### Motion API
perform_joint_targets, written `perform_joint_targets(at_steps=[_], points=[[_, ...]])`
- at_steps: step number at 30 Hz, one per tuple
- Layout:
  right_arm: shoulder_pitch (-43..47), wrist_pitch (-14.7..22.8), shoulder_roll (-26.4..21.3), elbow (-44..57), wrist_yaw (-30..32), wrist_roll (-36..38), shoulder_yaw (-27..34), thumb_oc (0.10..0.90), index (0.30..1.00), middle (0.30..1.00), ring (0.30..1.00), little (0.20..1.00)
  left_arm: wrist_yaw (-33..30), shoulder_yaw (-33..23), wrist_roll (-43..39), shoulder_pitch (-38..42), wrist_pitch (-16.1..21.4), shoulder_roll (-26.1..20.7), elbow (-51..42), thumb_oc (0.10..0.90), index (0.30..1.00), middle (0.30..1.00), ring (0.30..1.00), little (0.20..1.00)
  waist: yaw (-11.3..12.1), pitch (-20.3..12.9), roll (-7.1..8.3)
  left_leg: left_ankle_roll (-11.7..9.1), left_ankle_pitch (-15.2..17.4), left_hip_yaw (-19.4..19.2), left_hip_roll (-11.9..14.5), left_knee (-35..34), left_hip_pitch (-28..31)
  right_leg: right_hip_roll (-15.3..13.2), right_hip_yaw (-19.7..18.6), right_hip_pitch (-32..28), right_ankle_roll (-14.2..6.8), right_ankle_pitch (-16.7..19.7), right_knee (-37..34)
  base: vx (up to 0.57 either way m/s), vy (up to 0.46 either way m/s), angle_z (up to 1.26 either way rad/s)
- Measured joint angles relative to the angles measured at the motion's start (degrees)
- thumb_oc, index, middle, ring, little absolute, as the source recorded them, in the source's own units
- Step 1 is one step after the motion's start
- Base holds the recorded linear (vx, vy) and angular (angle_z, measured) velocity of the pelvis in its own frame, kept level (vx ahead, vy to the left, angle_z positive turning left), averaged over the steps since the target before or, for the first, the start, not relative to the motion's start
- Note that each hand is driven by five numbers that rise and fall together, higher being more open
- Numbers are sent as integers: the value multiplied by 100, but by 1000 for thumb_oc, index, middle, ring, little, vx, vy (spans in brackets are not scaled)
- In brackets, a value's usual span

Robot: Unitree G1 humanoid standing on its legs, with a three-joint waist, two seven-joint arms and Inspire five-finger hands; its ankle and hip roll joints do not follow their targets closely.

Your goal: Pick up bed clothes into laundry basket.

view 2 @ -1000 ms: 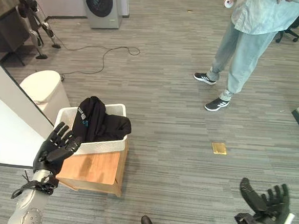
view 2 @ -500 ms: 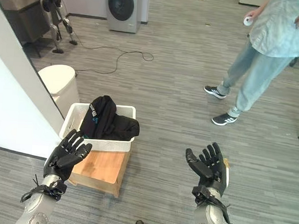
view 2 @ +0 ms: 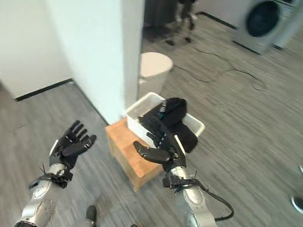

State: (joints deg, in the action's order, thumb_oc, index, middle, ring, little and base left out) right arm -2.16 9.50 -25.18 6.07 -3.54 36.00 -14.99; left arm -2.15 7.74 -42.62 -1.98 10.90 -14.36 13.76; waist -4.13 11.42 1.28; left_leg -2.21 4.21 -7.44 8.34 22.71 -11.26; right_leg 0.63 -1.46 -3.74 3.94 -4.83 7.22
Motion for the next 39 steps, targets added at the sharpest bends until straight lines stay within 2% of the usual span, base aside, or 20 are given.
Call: perform_joint_targets(at_steps=[3, 5, 6, 8, 9, 10, 11, 12, 13, 14, 15, 17, 18, 20, 23, 27, 28, 30, 35, 39], points=[[-398, 140, -87, 391, -1, -232, 371, 800, 900, 900, 900, 900, 117, 294, 13, 190, -17, 48, 116, 800, 900, 900, 900, 900, -416, -223, -21, -52, 445, -384, 23, 978, 211, -291, 1193, -35, -147, -288, 199, -379, 69, 211], [-921, 218, -70, 406, 7, -227, 782, 800, 900, 900, 900, 900, 254, 406, 13, 384, -59, 139, 44, 800, 900, 900, 900, 900, -802, -415, -79, 71, 570, -949, 424, 904, 413, -463, 1856, 52, -283, -455, 431, -392, 175, 224], [-1227, 257, -140, 403, 16, -226, 1037, 800, 900, 900, 900, 900, 299, 492, 8, 475, -63, 284, 49, 800, 900, 900, 900, 900, -926, -506, -276, 531, 522, -1248, 590, 824, 429, -544, 1917, 250, -411, -531, 895, -207, 158, 225], [-1630, 236, -182, 289, 51, -228, 1351, 800, 900, 900, 900, 900, 295, 699, 1, 618, -69, 457, 55, 800, 900, 900, 900, 900, -1195, -577, -461, 387, 530, -1222, 512, 376, 339, -584, 1581, 715, -232, -632, 1786, -197, 179, 227], [-1928, 215, 90, -49, 121, -230, 1553, 800, 900, 900, 900, 900, 397, 844, 18, 755, -72, 506, 52, 800, 900, 900, 900, 900, -1324, -644, -718, 243, 296, -534, 266, -633, 122, -53, 941, 1191, -441, -1036, 1145, -283, 397, 305], [-2003, 182, 389, -257, 168, -231, 1601, 800, 900, 900, 900, 900, 417, 910, 15, 869, -80, 340, -101, 800, 900, 900, 900, 900, -1450, -713, -532, 173, -28, -637, 33, -1335, 133, -72, 934, 1071, -295, -368, -555, -190, 435, 332], [-2104, 158, 392, -300, 161, -264, 1617, 800, 900, 900, 900, 900, 481, 935, 27, 967, -84, 297, -117, 800, 900, 900, 900, 900, -1467, -658, -306, 193, -66, -1048, -58, -1439, 170, -342, 1149, 903, -344, 731, -852, -308, 449, 264], [-2034, 30, 374, -468, 198, -331, 1661, 800, 900, 900, 900, 900, 517, 925, 49, 1001, -166, 397, -3, 800, 900, 900, 900, 900, -1293, -545, -413, 2, -114, -1194, 58, -1304, -9, -487, 1699, 846, -444, 744, -794, -214, 237, 159], [-2034, 30, 374, -468, 198, -331, 1661, 800, 900, 900, 900, 900, 517, 925, 49, 1001, -166, 397, -3, 800, 900, 900, 900, 900, -1293, -545, -413, 2, -114, -1194, 58, -1304, -9, -487, 1699, 846, -444, 744, -794, -210, 235, 171], [-1889, -18, 106, -475, 233, -331, 1526, 800, 900, 900, 900, 900, 511, 907, 36, 783, -235, 405, 106, 800, 900, 900, 900, 900, -1237, -302, -713, 219, -319, -445, 32, -1486, 63, -548, 1226, 948, -544, 632, 53, -93, 190, 136], [-1714, -17, 48, -470, 121, -335, 1427, 800, 900, 900, 900, 900, 518, 918, 37, 687, -243, 246, 218, 800, 900, 900, 900, 900, -1212, -266, -950, 105, -513, 44, 61, -1692, 116, -517, 226, 1203, -789, 454, 877, -148, 286, 198], [-1697, -13, 342, -339, 119, -309, 1384, 800, 900, 900, 900, 900, 542, 864, 36, 456, -254, 20, 153, 800, 900, 900, 900, 900, -1118, -372, -825, 246, -744, 642, -401, -2020, 185, -560, -1590, 1363, -1482, -235, 1185, -125, 222, 171], [-1595, -8, 341, -329, 101, -299, 1235, 800, 900, 900, 900, 900, 535, 704, -10, 387, -214, -23, 102, 800, 900, 900, 900, 900, -1029, -329, -761, 255, -931, 980, -579, -2250, 187, -585, -2077, 1283, -1389, -297, 694, -86, 142, 185], [-1297, -85, 356, -346, -2, -336, 962, 800, 900, 900, 900, 900, 488, 353, -8, 363, -202, -257, 92, 800, 900, 900, 900, 900, -787, -275, -628, 351, -1266, 1559, -813, -2728, 279, -660, -2031, 887, -1100, -24, -598, -80, 71, 198], [-1051, -145, 334, -497, -7, -355, 935, 800, 900, 900, 900, 900, 326, 17, -1, 327, -153, -450, 108, 800, 900, 900, 900, 900, -560, -226, -651, 304, -1246, 1514, -717, -2804, 266, -704, -1286, 200, -1091, 420, -1087, -52, -31, 168], [-850, -168, 385, -567, 0, -354, 1106, 800, 900, 900, 900, 900, 292, 71, 12, 123, -98, -479, -45, 800, 900, 900, 900, 900, -419, -229, -663, 337, -1321, 1475, -435, -2779, 363, -419, -1285, 122, -1162, 199, -589, -9, -105, 83], [-833, -152, 424, -594, -2, -351, 1093, 800, 900, 900, 900, 900, 299, 135, 19, 73, -100, -460, -43, 800, 900, 900, 900, 900, -395, -235, -609, 225, -1388, 1563, -410, -2775, 421, -286, -1582, 299, -1144, -241, -244, -63, -102, 29], [-846, -141, 582, -600, 9, -352, 1076, 800, 900, 900, 900, 900, 317, 241, 78, 28, -106, -331, -98, 800, 900, 900, 900, 900, -448, -247, -446, 75, -1415, 1785, -453, -2776, 396, -98, -2029, 437, -944, 12, -604, -143, -239, 54], [-1127, -165, 537, -860, -7, -349, 850, 800, 900, 900, 900, 900, 405, 303, 201, -301, -174, 201, -325, 800, 900, 900, 900, 900, 15, -141, -210, -141, -1503, 2199, -395, -2470, 275, 191, -1432, -147, -547, 209, -972, -88, -204, 83], [-1214, -171, 603, -1035, 16, -354, 1103, 800, 900, 900, 900, 900, 381, 23, 180, -540, -154, 128, -373, 800, 900, 900, 900, 900, 66, -122, -224, -159, -1304, 1735, -252, -2406, 244, 515, -911, -112, -165, -190, -351, -42, -4, 89]])
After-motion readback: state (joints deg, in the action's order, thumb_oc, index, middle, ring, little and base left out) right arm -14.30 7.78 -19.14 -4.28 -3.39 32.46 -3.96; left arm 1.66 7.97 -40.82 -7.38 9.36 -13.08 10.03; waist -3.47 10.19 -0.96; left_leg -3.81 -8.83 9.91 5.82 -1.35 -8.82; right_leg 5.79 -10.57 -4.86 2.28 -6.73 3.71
